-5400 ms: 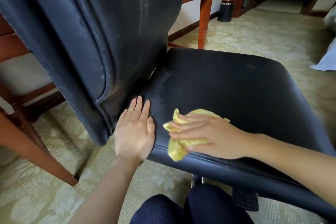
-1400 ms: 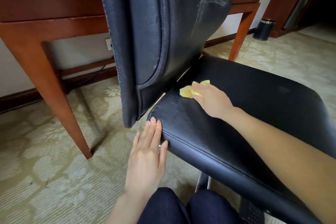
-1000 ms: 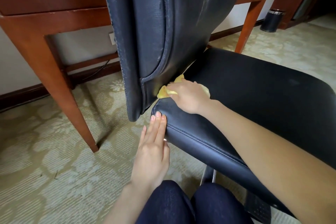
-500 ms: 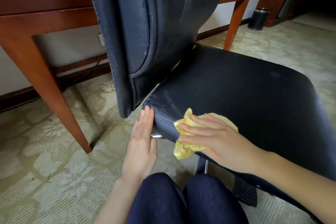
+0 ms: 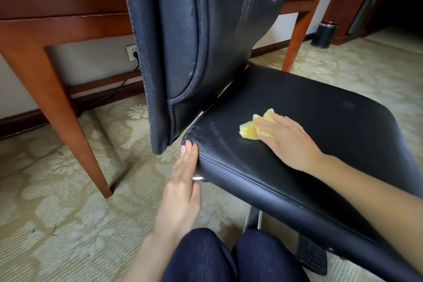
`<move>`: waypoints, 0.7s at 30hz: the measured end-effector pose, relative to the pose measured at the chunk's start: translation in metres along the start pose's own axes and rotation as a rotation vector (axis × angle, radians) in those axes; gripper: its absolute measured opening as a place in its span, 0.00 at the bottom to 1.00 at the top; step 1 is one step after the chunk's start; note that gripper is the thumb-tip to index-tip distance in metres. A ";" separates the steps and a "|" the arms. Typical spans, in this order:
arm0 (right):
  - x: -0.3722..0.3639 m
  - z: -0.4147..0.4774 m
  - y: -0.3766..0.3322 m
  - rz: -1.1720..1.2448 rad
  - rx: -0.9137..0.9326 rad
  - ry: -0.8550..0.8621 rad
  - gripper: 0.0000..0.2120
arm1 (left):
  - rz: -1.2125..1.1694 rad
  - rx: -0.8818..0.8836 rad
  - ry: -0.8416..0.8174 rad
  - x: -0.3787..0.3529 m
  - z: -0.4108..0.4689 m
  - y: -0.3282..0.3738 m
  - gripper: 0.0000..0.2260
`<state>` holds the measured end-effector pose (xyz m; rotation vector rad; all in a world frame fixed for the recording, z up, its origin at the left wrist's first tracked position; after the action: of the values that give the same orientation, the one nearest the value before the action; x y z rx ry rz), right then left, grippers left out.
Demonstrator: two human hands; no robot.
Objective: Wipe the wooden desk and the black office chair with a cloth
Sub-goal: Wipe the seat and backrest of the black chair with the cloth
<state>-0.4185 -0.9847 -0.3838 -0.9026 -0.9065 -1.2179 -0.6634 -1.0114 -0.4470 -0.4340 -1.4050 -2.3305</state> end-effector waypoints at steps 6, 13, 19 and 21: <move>-0.032 0.068 -0.031 0.049 -0.280 0.019 0.15 | 0.028 -0.009 -0.041 0.000 0.002 0.004 0.34; -0.041 0.069 -0.092 0.087 -0.010 -0.020 0.19 | 0.000 0.009 -0.038 0.000 0.003 -0.001 0.33; -0.027 0.026 -0.115 0.120 0.197 -0.072 0.23 | -0.268 0.220 0.186 0.018 -0.001 -0.011 0.28; -0.023 0.005 -0.124 0.170 0.233 -0.068 0.24 | -0.259 0.220 0.253 0.022 -0.005 -0.012 0.24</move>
<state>-0.5439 -0.9871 -0.3936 -0.8194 -0.9829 -0.9206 -0.6888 -1.0146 -0.4493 0.1089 -1.6447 -2.2871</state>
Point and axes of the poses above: each hand's wrist, its own z-axis towards the middle knuckle, its own x-axis out of the back of the hand, y = z × x, the point moved 3 cm from there along z, towards the middle knuckle, and after that the axes turned 13 degrees about y, right-handed, at the moved point
